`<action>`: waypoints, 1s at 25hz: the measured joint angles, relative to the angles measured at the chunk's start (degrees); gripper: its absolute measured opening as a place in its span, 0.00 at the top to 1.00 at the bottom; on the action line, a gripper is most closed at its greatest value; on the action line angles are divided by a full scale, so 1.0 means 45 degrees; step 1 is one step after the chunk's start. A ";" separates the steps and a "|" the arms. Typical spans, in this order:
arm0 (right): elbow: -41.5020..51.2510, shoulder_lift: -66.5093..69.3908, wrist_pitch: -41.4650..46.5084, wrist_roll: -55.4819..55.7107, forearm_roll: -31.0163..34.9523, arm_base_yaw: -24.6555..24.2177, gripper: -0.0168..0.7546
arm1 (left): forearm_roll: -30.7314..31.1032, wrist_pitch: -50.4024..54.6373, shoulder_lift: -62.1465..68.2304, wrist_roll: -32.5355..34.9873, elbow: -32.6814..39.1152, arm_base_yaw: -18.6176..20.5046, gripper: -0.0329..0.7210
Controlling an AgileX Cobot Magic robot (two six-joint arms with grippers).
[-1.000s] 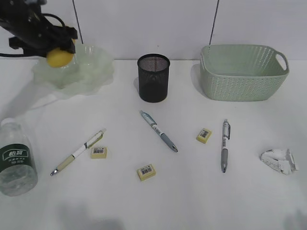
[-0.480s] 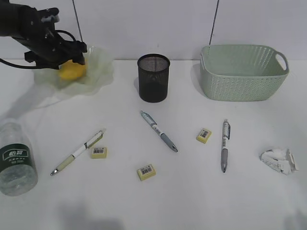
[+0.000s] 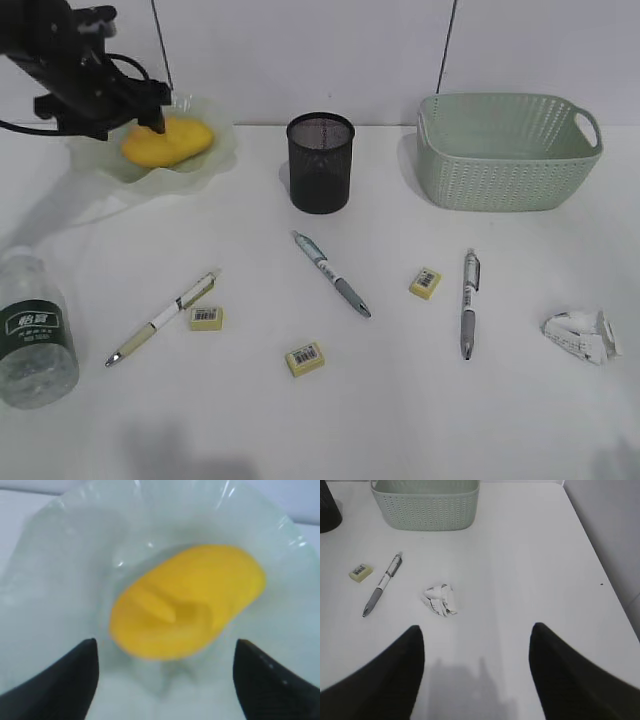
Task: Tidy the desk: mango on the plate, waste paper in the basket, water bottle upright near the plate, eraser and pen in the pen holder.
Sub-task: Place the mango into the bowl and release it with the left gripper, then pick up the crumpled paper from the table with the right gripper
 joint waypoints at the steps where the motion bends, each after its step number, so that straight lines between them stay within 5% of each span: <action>1: 0.0000 0.0000 0.0000 0.0000 0.0000 0.0000 0.30 | 0.0072 0.0343 -0.0202 0.0000 0.0000 0.0000 0.12; 15: 0.0000 0.0000 0.0000 0.0019 0.0000 0.0000 0.30 | 0.0363 0.8859 -0.3928 0.2545 -0.0069 -0.0011 0.27; 20: 0.0000 0.0000 0.0000 0.0019 0.0000 0.0000 0.30 | -0.0213 0.9245 -0.5486 0.2760 0.0086 -0.0011 0.31; 25: 0.0000 0.0000 0.0000 0.0007 0.0000 0.0000 0.30 | -0.0961 0.9245 -0.7485 0.2942 0.1937 -0.0402 0.32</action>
